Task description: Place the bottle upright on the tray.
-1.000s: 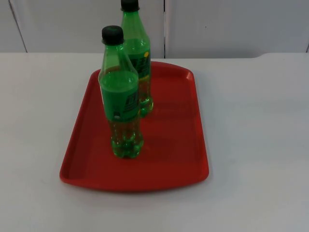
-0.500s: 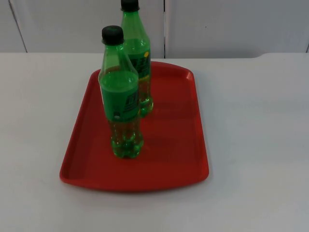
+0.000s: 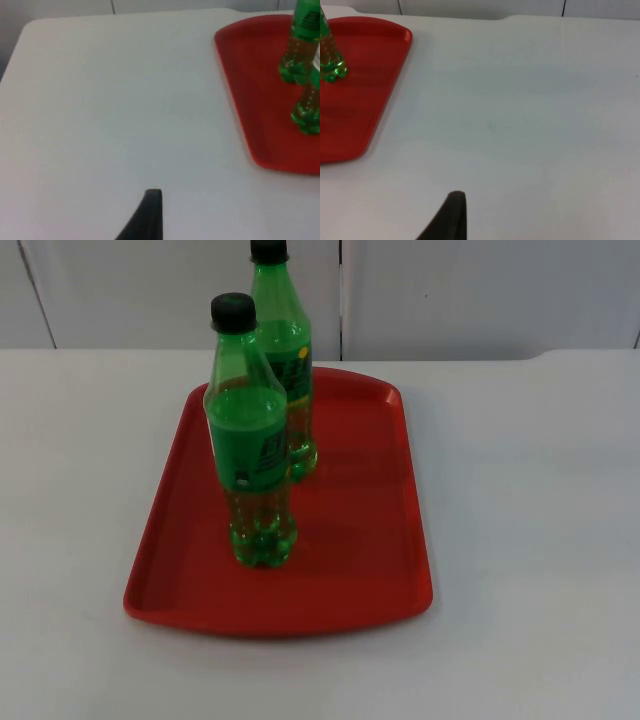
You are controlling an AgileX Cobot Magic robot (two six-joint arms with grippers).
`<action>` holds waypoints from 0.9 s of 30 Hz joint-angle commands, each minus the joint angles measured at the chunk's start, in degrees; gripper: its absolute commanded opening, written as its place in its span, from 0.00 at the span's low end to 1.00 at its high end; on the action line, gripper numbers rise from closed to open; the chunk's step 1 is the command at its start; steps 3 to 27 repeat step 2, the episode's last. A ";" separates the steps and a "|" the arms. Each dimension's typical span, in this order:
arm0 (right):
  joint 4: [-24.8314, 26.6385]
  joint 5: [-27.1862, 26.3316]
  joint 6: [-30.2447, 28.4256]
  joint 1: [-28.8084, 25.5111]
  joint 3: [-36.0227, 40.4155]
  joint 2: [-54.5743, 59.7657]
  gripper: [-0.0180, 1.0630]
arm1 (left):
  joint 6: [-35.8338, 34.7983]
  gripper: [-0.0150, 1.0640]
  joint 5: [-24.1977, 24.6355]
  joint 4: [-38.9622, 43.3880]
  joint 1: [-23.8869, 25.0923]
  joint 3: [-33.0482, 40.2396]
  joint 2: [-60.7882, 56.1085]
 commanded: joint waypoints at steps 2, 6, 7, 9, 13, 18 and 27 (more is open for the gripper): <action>0.08 -0.14 0.14 -0.28 0.08 -0.18 0.99 | -0.05 0.87 -0.09 0.03 2.53 0.29 -0.25; 0.08 -0.14 0.14 -0.28 0.08 -0.18 0.99 | -0.05 0.87 -0.09 0.03 2.53 0.29 -0.25; 0.08 -0.14 0.14 -0.28 0.08 -0.18 0.99 | -0.05 0.87 -0.09 0.03 2.53 0.29 -0.25; 0.08 -0.14 0.14 -0.28 0.08 -0.18 0.99 | -0.05 0.87 -0.09 0.03 2.53 0.29 -0.25; 0.08 -0.14 0.14 -0.28 0.08 -0.18 0.99 | -0.05 0.87 -0.09 0.03 2.53 0.29 -0.25; 0.08 -0.14 0.14 -0.28 0.08 -0.18 0.99 | -0.05 0.87 -0.09 0.03 2.53 0.29 -0.25; 0.08 -0.14 0.14 -0.28 0.08 -0.18 0.99 | -0.05 0.87 -0.09 0.03 2.53 0.29 -0.25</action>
